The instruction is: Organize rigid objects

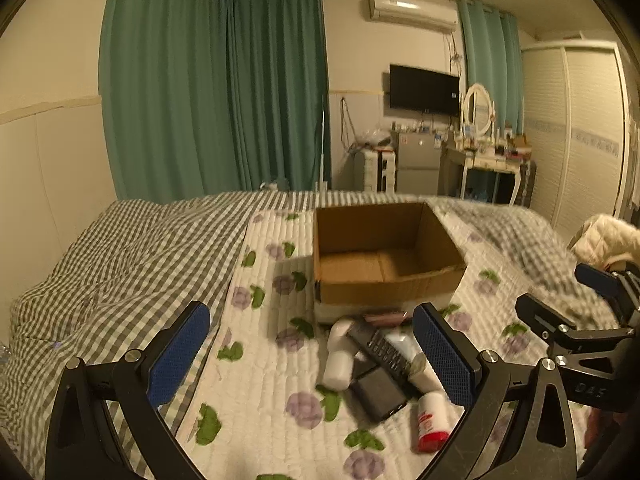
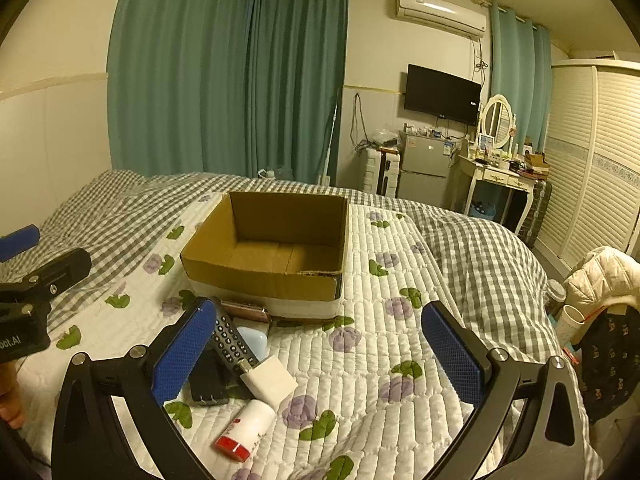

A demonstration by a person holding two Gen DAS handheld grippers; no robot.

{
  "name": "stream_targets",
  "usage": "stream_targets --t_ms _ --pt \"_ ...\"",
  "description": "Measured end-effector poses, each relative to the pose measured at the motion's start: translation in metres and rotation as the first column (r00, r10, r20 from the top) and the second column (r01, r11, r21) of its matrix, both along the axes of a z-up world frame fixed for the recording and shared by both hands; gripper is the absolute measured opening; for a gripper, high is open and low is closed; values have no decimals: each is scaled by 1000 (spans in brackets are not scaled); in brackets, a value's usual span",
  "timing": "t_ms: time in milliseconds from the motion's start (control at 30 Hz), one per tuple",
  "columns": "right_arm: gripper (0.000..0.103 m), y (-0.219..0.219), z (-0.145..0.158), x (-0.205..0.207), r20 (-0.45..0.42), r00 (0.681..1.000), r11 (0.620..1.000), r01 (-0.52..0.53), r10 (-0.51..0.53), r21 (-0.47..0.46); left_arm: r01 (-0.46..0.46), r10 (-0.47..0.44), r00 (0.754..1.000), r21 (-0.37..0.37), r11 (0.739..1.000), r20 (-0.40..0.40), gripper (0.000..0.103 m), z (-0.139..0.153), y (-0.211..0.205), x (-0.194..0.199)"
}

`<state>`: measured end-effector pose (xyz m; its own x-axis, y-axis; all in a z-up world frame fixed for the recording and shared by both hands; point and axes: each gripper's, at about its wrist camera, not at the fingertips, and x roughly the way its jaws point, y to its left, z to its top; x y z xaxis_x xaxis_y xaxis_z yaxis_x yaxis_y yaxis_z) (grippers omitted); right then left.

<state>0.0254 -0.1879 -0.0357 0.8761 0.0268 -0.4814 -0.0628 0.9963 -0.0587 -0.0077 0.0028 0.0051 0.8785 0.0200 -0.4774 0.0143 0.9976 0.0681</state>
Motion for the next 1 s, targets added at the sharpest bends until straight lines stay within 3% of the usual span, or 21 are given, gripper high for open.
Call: stream_targets --t_ms 100,167,267,367,433,600,633,667,800,1000 --pt "103 11 -12 2 -68 997 1000 -26 27 10 -36 39 996 34 999 -81 103 -23 8 8" --pt "103 22 -33 9 -156 987 999 -36 34 -12 -66 70 987 35 997 -147 103 -44 18 14" --pt "102 36 -76 23 -311 948 998 -69 67 4 -87 94 972 39 995 -216 103 -68 26 20" --pt "82 44 -113 42 -459 883 995 -81 96 52 -93 105 961 61 994 -256 103 -83 25 25" --pt "75 46 -134 51 -527 843 994 -77 106 76 -85 98 958 57 995 -270 103 -89 24 27" --pt "51 54 -166 59 -610 780 989 -86 142 120 -57 72 953 59 997 -295 103 -95 14 34" --pt "42 54 -168 59 -610 781 991 -82 130 107 -50 66 952 63 997 -299 103 -96 12 35" --pt "40 53 -168 59 -606 785 990 -80 132 113 -44 61 951 63 997 -302 103 -96 10 36" --pt "37 47 -155 49 -556 813 982 -102 173 157 -19 35 939 50 999 -342 103 -102 0 42" --pt "36 16 -106 38 -457 867 975 -126 198 182 -8 17 919 25 1000 -394 103 -112 -24 54"
